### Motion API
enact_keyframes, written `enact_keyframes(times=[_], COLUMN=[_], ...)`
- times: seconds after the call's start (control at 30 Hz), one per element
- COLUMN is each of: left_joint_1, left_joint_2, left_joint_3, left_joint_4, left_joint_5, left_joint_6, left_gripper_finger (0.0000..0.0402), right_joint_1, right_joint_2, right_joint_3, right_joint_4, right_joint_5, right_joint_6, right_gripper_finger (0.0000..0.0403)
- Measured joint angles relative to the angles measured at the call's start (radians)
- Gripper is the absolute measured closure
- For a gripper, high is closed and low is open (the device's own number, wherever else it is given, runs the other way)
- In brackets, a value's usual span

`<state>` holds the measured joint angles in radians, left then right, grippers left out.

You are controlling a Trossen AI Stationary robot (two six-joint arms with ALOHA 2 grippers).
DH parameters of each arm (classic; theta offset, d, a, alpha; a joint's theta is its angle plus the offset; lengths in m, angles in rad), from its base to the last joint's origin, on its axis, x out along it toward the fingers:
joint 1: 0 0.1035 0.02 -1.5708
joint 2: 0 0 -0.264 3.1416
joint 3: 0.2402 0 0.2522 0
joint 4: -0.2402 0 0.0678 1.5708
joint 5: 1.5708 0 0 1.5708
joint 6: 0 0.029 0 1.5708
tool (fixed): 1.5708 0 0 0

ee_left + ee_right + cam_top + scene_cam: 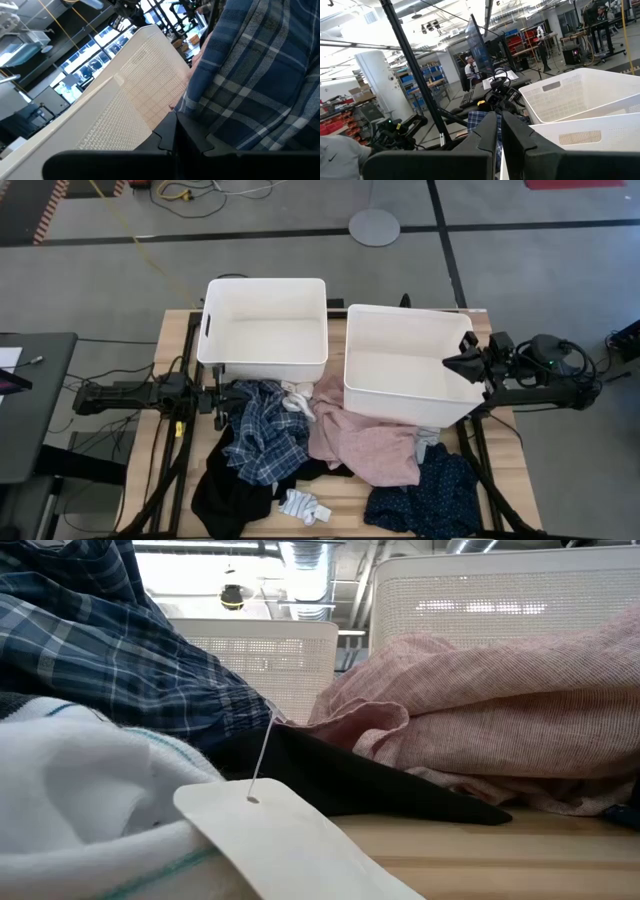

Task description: Sort clothes

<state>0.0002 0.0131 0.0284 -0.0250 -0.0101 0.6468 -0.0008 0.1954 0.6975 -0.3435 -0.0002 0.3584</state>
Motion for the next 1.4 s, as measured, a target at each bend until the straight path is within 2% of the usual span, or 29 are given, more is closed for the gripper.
enact_keyframes(times=[0.07, 0.2, 0.3, 0.4, 0.53, 0.63, 0.7, 0.93, 1.03, 1.23, 1.4], left_joint_1=[0.000, 0.000, 0.000, 0.000, 0.000, 0.000, 0.000, 0.000, -0.001, -0.001, -0.001], left_joint_2=[0.000, 0.000, 0.000, 0.000, -0.001, -0.002, -0.002, 0.000, 0.000, 0.000, 0.000], left_joint_3=[0.000, 0.000, 0.000, 0.000, 0.000, 0.000, 0.000, 0.000, 0.000, 0.008, 0.074], left_joint_4=[0.000, 0.040, 0.046, 0.058, 0.126, 0.145, 0.174, 0.335, 0.444, 0.742, 0.805], left_joint_5=[0.000, -0.004, -0.005, -0.003, 0.008, 0.022, 0.075, 0.386, 0.449, 0.477, 0.477], left_joint_6=[0.006, 0.282, 0.340, 0.226, -0.057, -0.154, -0.192, -0.370, -0.446, -0.661, -0.701], left_gripper_finger=[0.0395, 0.0395, 0.0395, 0.0395, 0.0395, 0.0395, 0.0395, 0.0395, 0.0395, 0.0395, 0.0395], right_joint_1=[0.000, 0.000, 0.000, 0.000, 0.000, 0.000, 0.000, 0.000, 0.000, 0.000, 0.000], right_joint_2=[0.000, 0.000, 0.000, 0.000, 0.000, 0.000, 0.000, 0.000, 0.000, 0.000, 0.000], right_joint_3=[0.000, 0.000, 0.000, 0.000, 0.000, 0.000, 0.000, 0.000, 0.000, 0.000, 0.000], right_joint_4=[0.000, 0.000, 0.000, 0.000, 0.000, 0.000, 0.000, 0.000, 0.000, -0.001, -0.001], right_joint_5=[0.000, 0.000, 0.000, 0.000, 0.000, 0.000, 0.000, 0.000, 0.000, 0.000, 0.000], right_joint_6=[0.000, 0.000, 0.000, 0.000, 0.000, 0.000, 0.000, 0.000, 0.000, 0.000, 0.000], right_gripper_finger=[0.0358, 0.0358, 0.0358, 0.0358, 0.0358, 0.0358, 0.0358, 0.0358, 0.0358, 0.0358, 0.0358])
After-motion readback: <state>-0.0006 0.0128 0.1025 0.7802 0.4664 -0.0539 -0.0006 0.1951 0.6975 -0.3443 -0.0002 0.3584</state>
